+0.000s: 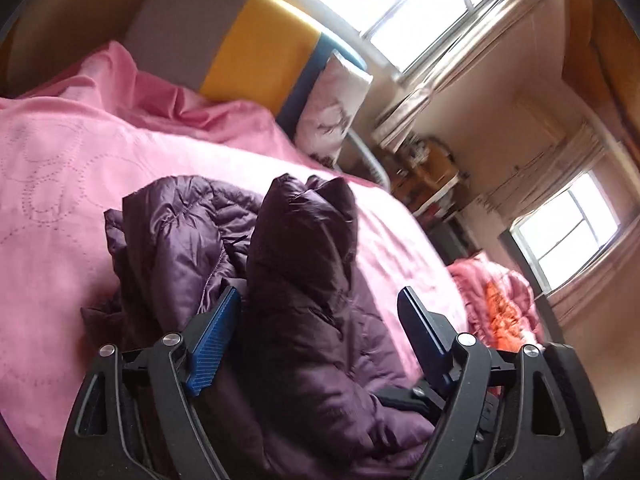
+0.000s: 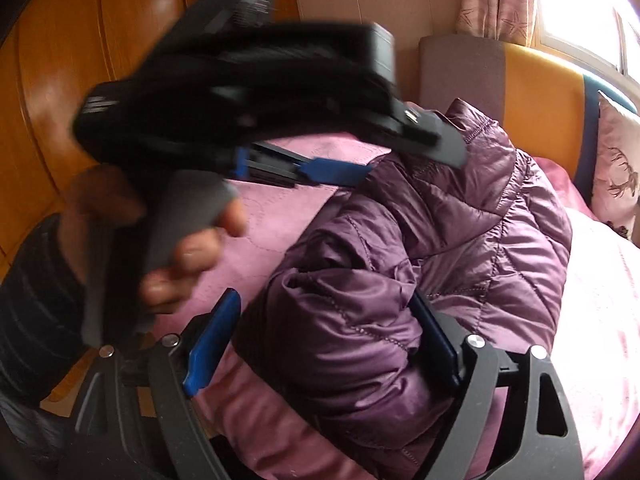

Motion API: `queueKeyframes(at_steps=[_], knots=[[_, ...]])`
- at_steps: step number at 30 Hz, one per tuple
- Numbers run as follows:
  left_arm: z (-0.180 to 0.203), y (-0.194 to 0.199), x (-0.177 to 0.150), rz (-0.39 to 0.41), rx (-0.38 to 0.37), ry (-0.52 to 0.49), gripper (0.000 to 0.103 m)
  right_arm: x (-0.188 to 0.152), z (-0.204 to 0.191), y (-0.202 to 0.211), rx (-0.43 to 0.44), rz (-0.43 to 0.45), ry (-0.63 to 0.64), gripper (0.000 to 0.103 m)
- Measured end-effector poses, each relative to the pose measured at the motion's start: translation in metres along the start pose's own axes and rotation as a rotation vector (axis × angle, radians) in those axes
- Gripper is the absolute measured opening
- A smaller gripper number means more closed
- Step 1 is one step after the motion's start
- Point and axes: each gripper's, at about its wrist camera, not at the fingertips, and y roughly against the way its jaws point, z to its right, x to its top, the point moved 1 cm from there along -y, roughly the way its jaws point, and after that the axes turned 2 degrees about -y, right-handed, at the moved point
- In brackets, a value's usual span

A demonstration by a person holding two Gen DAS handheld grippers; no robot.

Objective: Fold large clothes

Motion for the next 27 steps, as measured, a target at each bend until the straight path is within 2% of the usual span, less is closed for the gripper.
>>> queueKeyframes(at_steps=[2,4,5,7,9,10,12,15,21,27], knots=[[0.003,-0.018,0.003,-0.084,0.01,-0.017,0.041,0.0,0.007,0.011,0.029,0.015,-0.015,0.088],[0.0,-0.031,0.005,-0.121,0.063,-0.029,0.025,-0.002,0.013,0.021,0.073,0.029,-0.036,0.088],[-0.001,-0.032,0.005,-0.126,0.061,-0.024,0.021,-0.003,0.02,0.028,0.121,0.032,-0.063,0.088],[-0.002,-0.03,0.006,-0.121,0.052,-0.011,0.019,-0.006,0.041,0.048,0.217,0.048,-0.143,0.087],[-0.005,-0.024,0.007,-0.109,0.038,0.004,0.019,-0.012,0.061,0.068,0.261,0.078,-0.205,0.083],[-0.007,-0.021,0.007,-0.106,0.028,0.017,0.019,-0.016,0.072,0.076,0.253,0.092,-0.23,0.08],[-0.012,-0.016,0.005,-0.104,0.024,0.025,0.019,-0.023,0.087,0.082,0.201,0.093,-0.251,0.067],[-0.013,-0.01,0.003,-0.104,0.015,0.038,0.018,-0.03,0.1,0.074,0.133,0.055,-0.253,0.06],[-0.03,0.007,-0.01,-0.109,0.073,0.071,0.017,-0.033,0.085,0.044,0.115,-0.004,-0.15,0.06],[-0.076,0.014,-0.036,-0.123,0.171,0.203,0.017,-0.035,0.058,0.004,0.091,-0.096,-0.067,0.06]])
